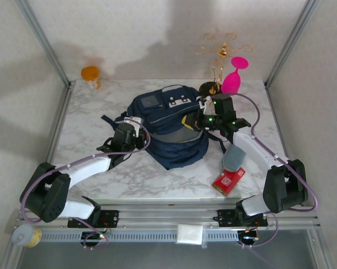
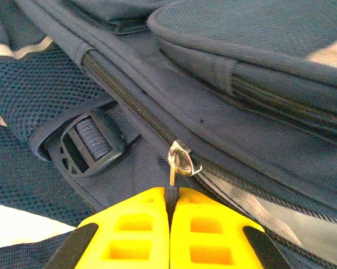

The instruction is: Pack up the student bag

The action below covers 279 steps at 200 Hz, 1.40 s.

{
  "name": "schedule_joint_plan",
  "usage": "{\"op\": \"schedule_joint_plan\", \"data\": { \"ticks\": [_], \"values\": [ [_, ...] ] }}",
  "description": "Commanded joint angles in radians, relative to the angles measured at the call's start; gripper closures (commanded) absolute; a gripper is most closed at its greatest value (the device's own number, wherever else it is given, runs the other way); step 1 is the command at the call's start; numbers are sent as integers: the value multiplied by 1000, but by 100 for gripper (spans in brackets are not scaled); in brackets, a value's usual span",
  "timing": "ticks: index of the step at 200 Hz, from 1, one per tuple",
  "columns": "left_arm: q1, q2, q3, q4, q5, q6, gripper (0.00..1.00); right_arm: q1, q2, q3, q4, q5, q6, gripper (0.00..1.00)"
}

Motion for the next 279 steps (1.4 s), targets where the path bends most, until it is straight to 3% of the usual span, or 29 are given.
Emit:
{"op": "schedule_joint_plan", "data": {
  "ticks": [1, 14, 35, 58, 83, 107, 125, 150, 177, 197, 215, 241, 279],
  "values": [
    [22, 21, 24, -57, -98, -78, 100, -14, -22, -17, 5, 14, -70, 100],
    [-22, -2, 12, -52, -97, -91, 99, -14, -13, -28, -17, -9, -96, 82],
    [-65, -46, 2, -102, -68, -139, 69, -13, -54, -47, -102, 20, -163, 53],
    [-116, -140, -18, -181, -82, -282, 66, -28, -154, -101, -244, 152, -207, 37],
    [-207, -241, -54, -183, -61, -448, 59, -113, -319, -221, -296, 241, -184, 22],
    [-326, -258, -23, -194, -103, -608, 55, -277, -446, -304, -381, 373, -157, 11],
    [-443, -200, 58, -185, -160, -670, 51, -437, -499, -352, -381, 377, -168, 3],
    [-556, 5, 246, -163, -143, -676, 43, -648, -478, -384, -331, 361, -201, 1],
    [-640, 256, 457, -125, -141, -654, 39, -795, -391, -427, -235, 337, -217, 1],
    [-655, 434, 590, -88, -116, -643, 39, -819, -328, -447, -190, 325, -243, 1],
    [-655, 588, 705, -98, -90, -642, 40, -817, -268, -472, -134, 196, -279, 3],
    [-655, 748, 847, -113, -67, -617, 42, -814, -213, -495, -126, 140, -323, 7],
    [-623, 903, 971, -161, -70, -625, 55, -808, -169, -525, -100, 92, -344, 15]
  ]
}}
